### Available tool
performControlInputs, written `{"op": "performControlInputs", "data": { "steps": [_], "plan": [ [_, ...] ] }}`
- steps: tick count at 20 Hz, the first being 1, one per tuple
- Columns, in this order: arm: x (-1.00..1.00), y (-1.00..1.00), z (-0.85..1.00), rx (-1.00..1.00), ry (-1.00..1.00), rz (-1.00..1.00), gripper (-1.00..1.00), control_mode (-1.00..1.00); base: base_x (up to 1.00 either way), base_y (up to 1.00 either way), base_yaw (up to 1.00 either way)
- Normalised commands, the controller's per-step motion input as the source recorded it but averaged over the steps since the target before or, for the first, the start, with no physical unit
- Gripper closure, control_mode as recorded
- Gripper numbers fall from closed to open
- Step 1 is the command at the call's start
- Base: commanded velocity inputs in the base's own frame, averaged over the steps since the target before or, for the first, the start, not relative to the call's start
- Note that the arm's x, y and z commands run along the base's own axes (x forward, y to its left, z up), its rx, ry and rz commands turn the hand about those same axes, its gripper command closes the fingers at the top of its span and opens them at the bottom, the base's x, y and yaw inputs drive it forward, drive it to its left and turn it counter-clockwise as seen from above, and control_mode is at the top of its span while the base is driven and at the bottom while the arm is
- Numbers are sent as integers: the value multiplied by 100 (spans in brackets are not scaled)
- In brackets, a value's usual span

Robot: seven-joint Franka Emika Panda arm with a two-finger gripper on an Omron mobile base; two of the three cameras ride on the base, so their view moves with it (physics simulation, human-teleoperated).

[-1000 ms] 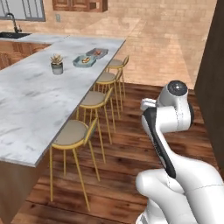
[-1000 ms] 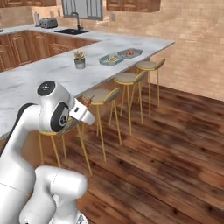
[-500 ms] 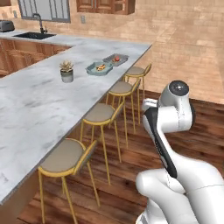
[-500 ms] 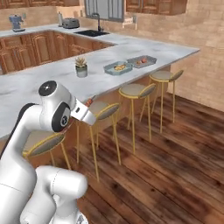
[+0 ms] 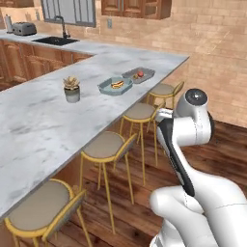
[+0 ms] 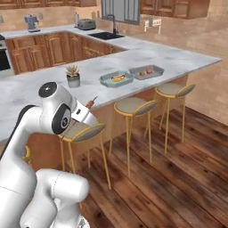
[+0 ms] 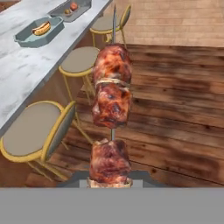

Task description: Place the cold items (apple and peach) from the fridge in one tupperware on the dining counter. Place the warm items (kebab skewer and hot dog) in the stove area in another tupperware.

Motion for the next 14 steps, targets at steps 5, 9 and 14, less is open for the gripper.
{"op": "performControlInputs", "data": {
  "steps": [5, 9, 14],
  "plan": [
    [0, 0, 0, 0, 0, 0, 100, 100, 80, -81, 27],
    [0, 0, 0, 0, 0, 0, 100, 100, 83, -76, 26],
    [0, 0, 0, 0, 0, 0, 100, 100, 84, -73, 29]
  ]
}}
